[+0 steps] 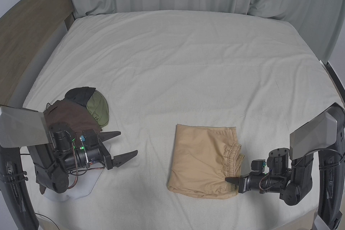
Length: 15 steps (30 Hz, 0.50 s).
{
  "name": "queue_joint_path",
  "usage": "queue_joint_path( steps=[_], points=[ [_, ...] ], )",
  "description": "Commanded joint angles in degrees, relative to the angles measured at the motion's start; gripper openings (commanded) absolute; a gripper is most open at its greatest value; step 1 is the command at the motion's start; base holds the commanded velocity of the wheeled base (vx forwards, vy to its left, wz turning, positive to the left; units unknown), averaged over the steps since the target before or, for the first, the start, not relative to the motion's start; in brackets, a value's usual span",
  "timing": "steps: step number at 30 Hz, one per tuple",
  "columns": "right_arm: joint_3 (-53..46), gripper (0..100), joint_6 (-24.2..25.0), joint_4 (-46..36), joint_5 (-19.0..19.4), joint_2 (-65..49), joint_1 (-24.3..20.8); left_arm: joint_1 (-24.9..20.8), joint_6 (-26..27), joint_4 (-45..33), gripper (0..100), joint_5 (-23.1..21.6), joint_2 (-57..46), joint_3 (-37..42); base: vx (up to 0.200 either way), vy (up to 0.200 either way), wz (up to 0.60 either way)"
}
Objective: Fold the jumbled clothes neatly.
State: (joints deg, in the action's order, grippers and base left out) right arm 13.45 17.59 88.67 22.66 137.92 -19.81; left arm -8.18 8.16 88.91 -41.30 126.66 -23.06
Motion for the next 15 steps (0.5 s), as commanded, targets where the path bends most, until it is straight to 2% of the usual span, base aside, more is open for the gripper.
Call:
queue_joint_path(
  steps=[1,15],
  points=[
    [0.1,0,0.1,0.1,0.1,-1.8,-0.1,0.0,0.0,0.0,100,0.0,-0.1,-0.1,0.0,0.0,0.0],
    [-0.4,0,0.3,0.0,2.7,-11.0,-1.6,0.0,0.0,0.0,100,0.0,-0.2,0.0,0.0,0.0,0.0]
  ],
)
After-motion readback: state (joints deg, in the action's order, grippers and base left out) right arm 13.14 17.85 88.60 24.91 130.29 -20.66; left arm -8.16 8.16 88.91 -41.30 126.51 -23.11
